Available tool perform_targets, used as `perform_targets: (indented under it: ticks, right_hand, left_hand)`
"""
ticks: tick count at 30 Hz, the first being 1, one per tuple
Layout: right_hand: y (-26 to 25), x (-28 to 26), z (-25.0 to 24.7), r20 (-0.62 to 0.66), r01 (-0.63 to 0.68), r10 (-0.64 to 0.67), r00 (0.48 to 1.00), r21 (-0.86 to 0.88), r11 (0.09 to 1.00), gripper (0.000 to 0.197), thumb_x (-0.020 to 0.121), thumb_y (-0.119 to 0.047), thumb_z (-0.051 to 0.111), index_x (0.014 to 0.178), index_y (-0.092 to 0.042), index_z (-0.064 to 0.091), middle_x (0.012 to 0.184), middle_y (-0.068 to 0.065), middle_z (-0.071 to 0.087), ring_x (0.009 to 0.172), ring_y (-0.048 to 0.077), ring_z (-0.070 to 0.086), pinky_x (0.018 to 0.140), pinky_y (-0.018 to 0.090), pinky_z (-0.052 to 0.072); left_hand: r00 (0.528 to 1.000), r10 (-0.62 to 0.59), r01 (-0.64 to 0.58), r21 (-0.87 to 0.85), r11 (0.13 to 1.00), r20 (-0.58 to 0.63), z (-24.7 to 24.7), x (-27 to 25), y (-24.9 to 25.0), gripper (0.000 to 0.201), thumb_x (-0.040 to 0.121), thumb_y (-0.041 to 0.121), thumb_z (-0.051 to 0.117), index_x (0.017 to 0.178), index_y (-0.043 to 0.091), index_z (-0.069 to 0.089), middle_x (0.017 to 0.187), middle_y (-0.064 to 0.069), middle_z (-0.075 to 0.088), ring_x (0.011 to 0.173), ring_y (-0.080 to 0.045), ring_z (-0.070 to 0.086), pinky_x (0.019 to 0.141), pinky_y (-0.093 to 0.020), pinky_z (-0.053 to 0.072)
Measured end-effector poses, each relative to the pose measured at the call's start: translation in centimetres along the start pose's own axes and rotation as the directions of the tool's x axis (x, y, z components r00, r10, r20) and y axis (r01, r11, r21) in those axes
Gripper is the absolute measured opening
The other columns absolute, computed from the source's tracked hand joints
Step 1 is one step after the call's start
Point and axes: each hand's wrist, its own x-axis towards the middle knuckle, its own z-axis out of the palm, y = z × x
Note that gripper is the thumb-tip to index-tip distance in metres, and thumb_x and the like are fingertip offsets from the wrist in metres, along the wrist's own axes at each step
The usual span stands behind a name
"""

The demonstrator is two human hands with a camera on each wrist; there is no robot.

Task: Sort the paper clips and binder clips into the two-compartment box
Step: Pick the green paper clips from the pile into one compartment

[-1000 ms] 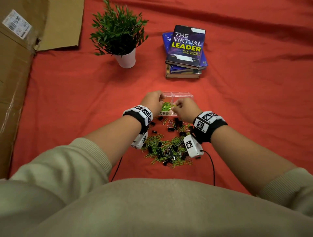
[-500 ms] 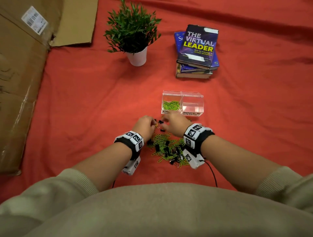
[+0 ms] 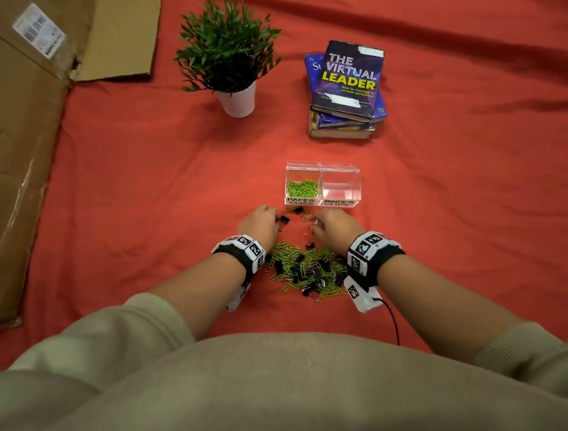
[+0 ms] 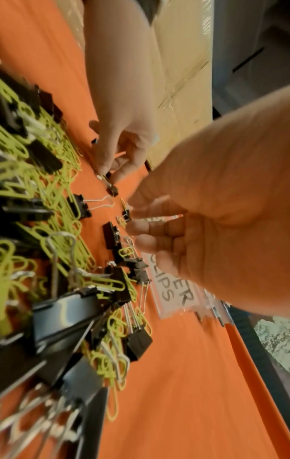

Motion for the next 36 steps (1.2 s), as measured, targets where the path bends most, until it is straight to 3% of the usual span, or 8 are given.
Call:
perform_targets:
  ticks: [3,5,12,19,23,27,31,36]
  right_hand:
    - [-0.1,1.3,0.4,-0.018,-0.057,0.056,0.998,-0.046,0.997,0.044,0.094,-0.007,0.042,0.136,-0.02,0.048,0.116,0.012,0.065,0.054,0.007,0.049,0.045,0.021,0.042]
    - [-0.3,1.7,0.6,-0.002,-0.071,0.071,0.997,-0.118,0.991,0.044,0.094,-0.007,0.041,0.135,-0.019,0.048,0.117,0.013,0.064,0.072,0.02,0.062,0.059,0.032,0.053]
    - [0.3,1.5,1.8,-0.086,0.002,-0.014,0.996,-0.134,0.991,0.014,0.092,-0.009,0.047,0.103,-0.006,0.056,0.101,0.011,0.06,0.09,0.03,0.06,0.069,0.036,0.049]
    - [0.9,-0.4,1.3,-0.118,-0.121,0.171,0.978,0.346,0.93,0.011,0.091,-0.007,0.049,0.098,-0.009,0.057,0.087,0.005,0.062,0.077,0.023,0.062,0.066,0.031,0.052]
    - [0.6,-0.7,1.2,-0.015,-0.054,0.061,0.998,0.287,0.957,0.05,0.091,-0.001,0.042,0.137,-0.022,0.042,0.093,-0.007,0.054,0.063,0.011,0.053,0.051,0.019,0.039]
    - [0.3,0.6,1.8,0.12,-0.009,0.014,0.993,-0.041,0.999,0.066,0.089,-0.005,0.042,0.145,-0.034,0.024,0.115,0.01,0.049,0.104,0.028,0.05,0.079,0.041,0.052]
    - [0.7,0.6,1.7,0.088,-0.047,0.056,0.995,-0.099,0.994,0.059,0.09,-0.01,0.043,0.145,-0.026,0.029,0.124,0.014,0.047,0.115,0.032,0.047,0.09,0.046,0.049]
    - [1.8,-0.3,0.9,-0.022,-0.147,0.156,0.987,0.234,0.961,0.038,0.092,-0.003,0.039,0.125,-0.015,0.056,0.122,0.009,0.055,0.074,0.015,0.058,0.061,0.023,0.048]
  left_hand:
    - [0.999,-0.027,0.027,-0.015,1.0,0.019,0.1,0.0,-0.1,0.025,0.091,0.021,0.058,0.114,0.013,0.058,0.116,-0.006,0.056,0.107,-0.028,0.058,0.088,-0.042,0.05]
    - [0.999,-0.037,0.038,-0.034,0.999,0.033,0.2,-0.1,-0.3,0.024,0.09,0.019,0.058,0.113,0.014,0.059,0.117,-0.006,0.055,0.108,-0.028,0.057,0.09,-0.042,0.049]
    - [0.997,-0.075,0.074,-0.255,0.964,0.008,-0.2,-0.1,0.2,0.004,0.086,0.011,0.054,0.088,0.011,0.057,0.101,-0.008,0.053,0.093,-0.025,0.054,0.086,-0.037,0.046]
    - [0.996,-0.082,0.054,-0.441,0.896,-0.043,-1.2,0.3,2.0,0.003,0.085,0.012,0.049,0.088,0.013,0.049,0.068,-0.001,0.054,0.058,-0.021,0.05,0.057,-0.037,0.047]
    - [0.998,-0.043,0.059,-0.361,0.93,0.052,-0.8,0.5,2.3,0.025,0.09,0.012,0.043,0.113,0.017,0.052,0.074,-0.002,0.059,0.065,-0.024,0.056,0.062,-0.036,0.049]
    - [0.996,0.054,-0.043,-0.151,0.988,0.069,0.1,0.4,2.2,0.045,0.092,0.012,0.041,0.136,0.018,0.046,0.121,-0.011,0.061,0.111,-0.029,0.057,0.09,-0.039,0.049]
    - [0.992,0.083,-0.081,-0.022,0.996,0.094,0.6,0.1,2.0,0.048,0.092,0.011,0.041,0.14,0.011,0.041,0.124,-0.013,0.056,0.117,-0.031,0.051,0.096,-0.042,0.046]
    - [0.996,0.081,-0.081,-0.038,0.996,0.021,0.6,0.2,1.4,0.029,0.091,0.007,0.044,0.115,0.004,0.06,0.11,-0.013,0.061,0.105,-0.031,0.057,0.087,-0.041,0.05]
